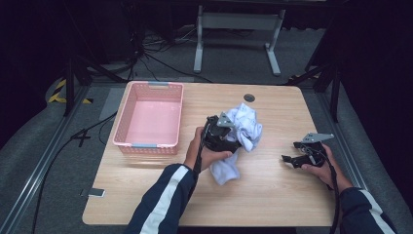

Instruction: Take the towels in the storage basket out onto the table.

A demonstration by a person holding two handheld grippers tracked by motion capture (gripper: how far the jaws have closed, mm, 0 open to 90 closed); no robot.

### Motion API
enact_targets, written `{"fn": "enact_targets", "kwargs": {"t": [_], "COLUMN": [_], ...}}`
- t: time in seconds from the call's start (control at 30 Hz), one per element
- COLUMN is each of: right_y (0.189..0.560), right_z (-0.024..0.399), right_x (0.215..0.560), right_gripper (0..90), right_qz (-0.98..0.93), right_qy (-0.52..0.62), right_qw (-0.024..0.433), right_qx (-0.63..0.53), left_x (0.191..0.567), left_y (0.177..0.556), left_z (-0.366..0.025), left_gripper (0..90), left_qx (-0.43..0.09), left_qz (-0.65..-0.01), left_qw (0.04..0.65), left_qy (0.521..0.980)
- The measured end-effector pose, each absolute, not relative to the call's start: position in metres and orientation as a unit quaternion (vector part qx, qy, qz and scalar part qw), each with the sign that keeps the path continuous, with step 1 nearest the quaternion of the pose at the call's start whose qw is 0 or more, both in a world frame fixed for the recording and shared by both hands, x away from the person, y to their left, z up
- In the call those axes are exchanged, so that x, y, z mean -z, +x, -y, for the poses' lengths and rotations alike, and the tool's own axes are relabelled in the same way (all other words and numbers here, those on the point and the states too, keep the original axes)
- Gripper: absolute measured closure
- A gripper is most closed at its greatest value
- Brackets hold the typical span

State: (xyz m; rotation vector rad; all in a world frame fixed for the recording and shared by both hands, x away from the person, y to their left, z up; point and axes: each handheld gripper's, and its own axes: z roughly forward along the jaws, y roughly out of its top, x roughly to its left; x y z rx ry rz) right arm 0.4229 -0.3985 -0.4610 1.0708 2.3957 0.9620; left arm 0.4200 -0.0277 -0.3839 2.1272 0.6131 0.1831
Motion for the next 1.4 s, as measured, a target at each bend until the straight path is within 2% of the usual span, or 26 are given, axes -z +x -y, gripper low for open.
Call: {"fn": "enact_targets", "kwargs": {"t": [0.03,0.1,0.17,0.27,0.43,0.57,0.77,0.83,0.9,0.97,1.0,1.07,1.1,1.13,1.27,1.4], "right_y": [0.422,0.42,0.416,0.404,0.383,0.386,0.385,0.384,0.381,0.378,0.378,0.374,0.371,0.37,0.37,0.375], "right_z": [0.397,0.392,0.382,0.357,0.313,0.315,0.323,0.322,0.319,0.316,0.316,0.313,0.312,0.312,0.321,0.344], "right_x": [0.46,0.458,0.454,0.444,0.436,0.436,0.426,0.425,0.423,0.421,0.421,0.416,0.412,0.408,0.392,0.373], "right_gripper": [17.8,23.0,23.9,29.2,28.0,29.4,28.6,29.0,33.2,47.7,47.7,68.4,78.8,82.4,83.7,83.8], "right_qz": [-0.848,-0.859,-0.861,-0.867,-0.887,-0.879,-0.867,-0.867,-0.865,-0.865,-0.865,-0.864,-0.861,-0.857,-0.832,-0.79], "right_qy": [0.373,0.354,0.338,0.291,0.229,0.243,0.235,0.225,0.204,0.174,0.174,0.143,0.132,0.135,0.151,0.2], "right_qw": [0.173,0.153,0.127,0.113,0.14,0.153,0.163,0.167,0.174,0.183,0.183,0.199,0.21,0.217,0.238,0.261], "right_qx": [-0.335,-0.337,-0.359,-0.389,-0.375,-0.381,-0.407,-0.412,-0.423,-0.433,-0.433,-0.44,-0.443,-0.447,-0.478,-0.518], "left_x": [0.39,0.397,0.399,0.401,0.409,0.419,0.441,0.446,0.453,0.454,0.453,0.452,0.452,0.448,0.438,0.405], "left_y": [0.417,0.41,0.404,0.394,0.373,0.356,0.341,0.341,0.343,0.344,0.345,0.348,0.348,0.349,0.347,0.34], "left_z": [0.028,0.024,0.016,0.006,-0.014,-0.02,0.005,0.009,0.012,0.011,0.01,0.004,0.004,-0.004,-0.02,-0.068], "left_gripper": [34.8,36.9,35.8,38.1,37.2,36.1,29.2,29.3,30.0,42.3,42.3,60.5,73.3,80.1,83.2,83.4], "left_qx": [-0.076,-0.065,-0.059,-0.078,-0.078,-0.063,-0.057,-0.064,-0.063,-0.073,-0.081,-0.095,-0.095,-0.108,-0.117,-0.136], "left_qz": [-0.248,-0.248,-0.246,-0.245,-0.243,-0.24,-0.202,-0.194,-0.199,-0.197,-0.199,-0.198,-0.198,-0.198,-0.201,-0.243], "left_qw": [0.444,0.451,0.464,0.447,0.424,0.426,0.384,0.37,0.36,0.352,0.352,0.346,0.346,0.341,0.356,0.425], "left_qy": [0.858,0.855,0.849,0.857,0.869,0.87,0.899,0.906,0.909,0.912,0.911,0.912,0.912,0.913,0.905,0.862]}}
